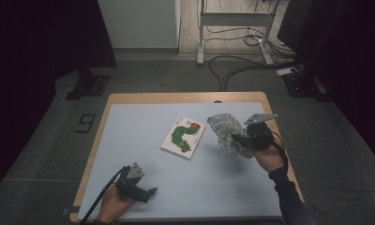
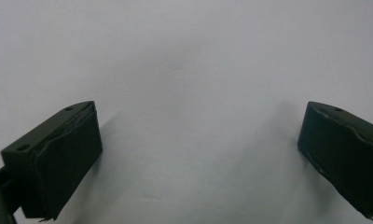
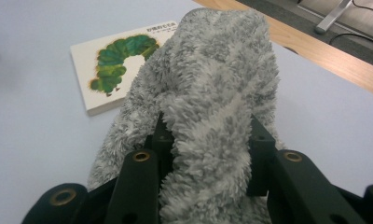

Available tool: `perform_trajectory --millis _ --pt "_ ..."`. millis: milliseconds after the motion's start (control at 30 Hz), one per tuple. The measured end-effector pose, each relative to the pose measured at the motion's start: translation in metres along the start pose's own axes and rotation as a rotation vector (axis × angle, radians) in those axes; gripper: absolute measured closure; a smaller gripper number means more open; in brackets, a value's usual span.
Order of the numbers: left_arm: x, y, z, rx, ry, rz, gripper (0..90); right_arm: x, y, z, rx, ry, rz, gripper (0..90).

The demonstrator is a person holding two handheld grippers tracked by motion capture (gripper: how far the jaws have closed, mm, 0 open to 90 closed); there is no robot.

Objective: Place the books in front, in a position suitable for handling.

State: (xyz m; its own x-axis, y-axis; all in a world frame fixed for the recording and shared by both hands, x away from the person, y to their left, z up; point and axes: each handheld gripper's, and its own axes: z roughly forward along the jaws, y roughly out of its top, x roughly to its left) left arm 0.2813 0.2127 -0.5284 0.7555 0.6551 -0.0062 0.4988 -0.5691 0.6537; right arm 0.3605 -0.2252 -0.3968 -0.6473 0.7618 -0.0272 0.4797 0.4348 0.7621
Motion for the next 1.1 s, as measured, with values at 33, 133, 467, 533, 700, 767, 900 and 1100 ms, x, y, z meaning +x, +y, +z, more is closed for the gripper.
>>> perform_trajectory --millis 33,133,467,533,700,767,900,1100 --pt "0.000 0.000 0.000 0.000 0.000 0.000 0.0 0.001 -0.002 -0.003 -0.001 0.001 0.002 63.9" --pt "0.000 0.000 0.000 0.000 0.000 0.000 0.0 0.002 -0.009 -0.010 -0.002 0.002 0.001 63.9" --pt "0.000 0.000 0.000 0.000 0.000 0.000 0.0 0.003 -0.031 -0.036 -0.006 -0.011 0.009 63.8" --pt "0.000 0.000 0.000 0.000 0.000 0.000 0.0 0.004 -0.036 -0.041 -0.004 -0.014 0.011 63.8" --pt "0.000 0.000 0.000 0.000 0.000 0.001 0.0 0.007 -0.049 -0.049 -0.007 -0.017 0.014 63.7" --pt "0.000 0.000 0.000 -0.002 0.000 -0.001 0.0 0.007 -0.054 -0.050 -0.006 -0.018 0.016 63.6" --pt "0.000 0.000 0.000 -0.001 0.000 -0.001 0.0 0.009 -0.063 -0.048 0.001 -0.016 0.021 63.5" --pt "0.000 0.000 0.000 -0.001 0.000 0.000 0.0 0.013 -0.078 -0.036 0.020 -0.009 0.016 63.5"
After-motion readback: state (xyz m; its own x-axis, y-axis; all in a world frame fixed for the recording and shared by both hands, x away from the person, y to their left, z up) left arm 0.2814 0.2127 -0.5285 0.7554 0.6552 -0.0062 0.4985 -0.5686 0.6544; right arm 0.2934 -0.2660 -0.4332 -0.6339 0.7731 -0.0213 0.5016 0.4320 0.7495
